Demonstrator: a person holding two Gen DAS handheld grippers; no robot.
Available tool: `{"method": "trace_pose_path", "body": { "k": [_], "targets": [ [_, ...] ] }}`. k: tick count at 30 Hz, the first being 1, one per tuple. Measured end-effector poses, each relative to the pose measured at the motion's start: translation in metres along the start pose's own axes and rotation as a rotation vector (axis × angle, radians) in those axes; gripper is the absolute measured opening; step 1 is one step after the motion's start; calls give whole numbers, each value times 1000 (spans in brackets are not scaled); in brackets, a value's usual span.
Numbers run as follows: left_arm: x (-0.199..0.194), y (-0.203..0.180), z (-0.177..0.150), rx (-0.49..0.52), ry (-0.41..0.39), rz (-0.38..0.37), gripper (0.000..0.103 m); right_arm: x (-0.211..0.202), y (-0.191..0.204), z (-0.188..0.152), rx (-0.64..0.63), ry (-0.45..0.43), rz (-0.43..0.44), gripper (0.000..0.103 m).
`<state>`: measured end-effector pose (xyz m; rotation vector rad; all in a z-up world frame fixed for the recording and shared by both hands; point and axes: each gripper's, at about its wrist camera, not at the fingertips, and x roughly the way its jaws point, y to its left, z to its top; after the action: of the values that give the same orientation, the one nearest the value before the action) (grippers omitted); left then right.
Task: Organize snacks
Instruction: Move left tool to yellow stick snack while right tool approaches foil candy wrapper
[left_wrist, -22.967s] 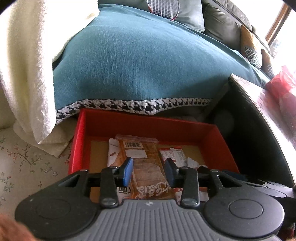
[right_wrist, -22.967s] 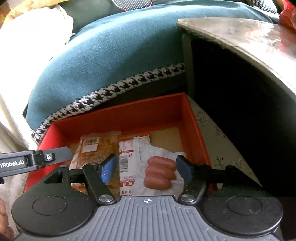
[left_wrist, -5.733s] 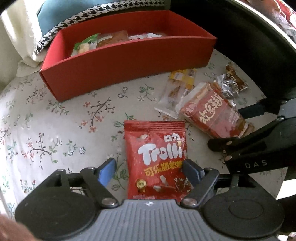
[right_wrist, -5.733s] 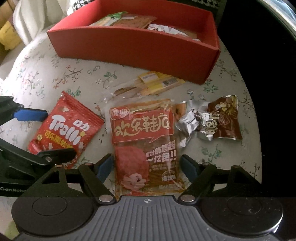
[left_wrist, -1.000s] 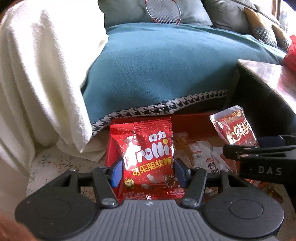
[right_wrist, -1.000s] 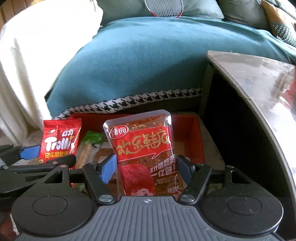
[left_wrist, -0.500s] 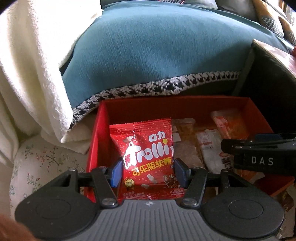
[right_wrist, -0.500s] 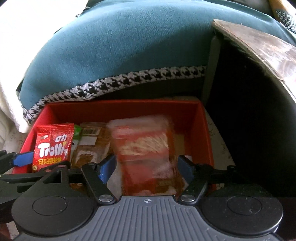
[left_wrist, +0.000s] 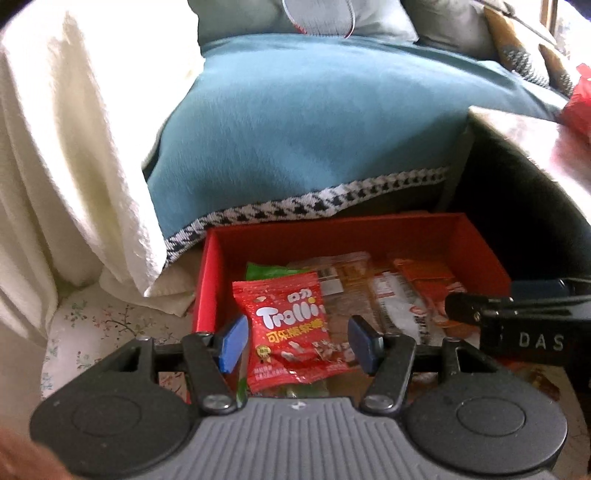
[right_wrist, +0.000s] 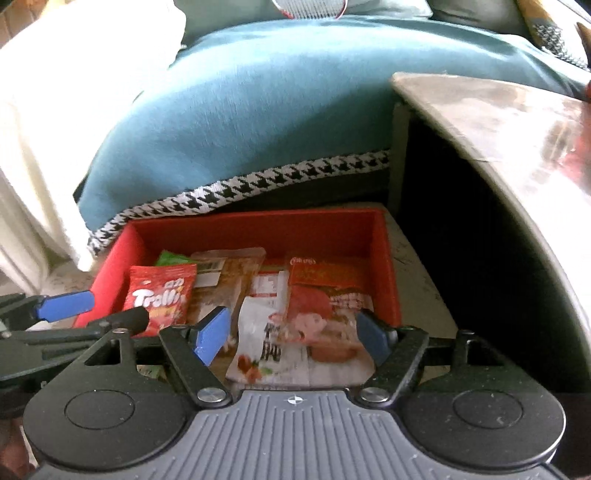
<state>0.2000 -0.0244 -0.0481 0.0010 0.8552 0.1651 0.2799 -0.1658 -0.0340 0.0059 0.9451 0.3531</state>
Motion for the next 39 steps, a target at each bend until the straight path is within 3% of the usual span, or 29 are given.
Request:
{"method": "trace_pose_path", "body": {
  "k": [8,17,22,31,35,37,38,39],
  "targets": [
    [-36,-12,-24,40,-14,-44,54,-47,-10,-31,26,-23,0,84],
    [-50,-37,-60,112,43,-138,54,-54,-40,-79,54,76,-74,86],
    [-28,-63,-75,174,125,-177,54,-38,-56,-89,110,146,-87,86],
    [25,-94,-78,173,212,-257,54,-28,-75,-94,172,184,-103,88],
    [31,-108,-82,221,170,-215,54,-26,-83,-94,190,194,-107,88],
    [30,-112,-84,246,156,-197,48,-25,-84,-94,193,198,-107,88],
    [28,-112,-85,253,149,-207,33,-23,-85,-94,193,203,-109,88],
    [26,-113,-87,259,152,-218,32,-22,-85,-95,191,209,-113,88]
  ]
}}
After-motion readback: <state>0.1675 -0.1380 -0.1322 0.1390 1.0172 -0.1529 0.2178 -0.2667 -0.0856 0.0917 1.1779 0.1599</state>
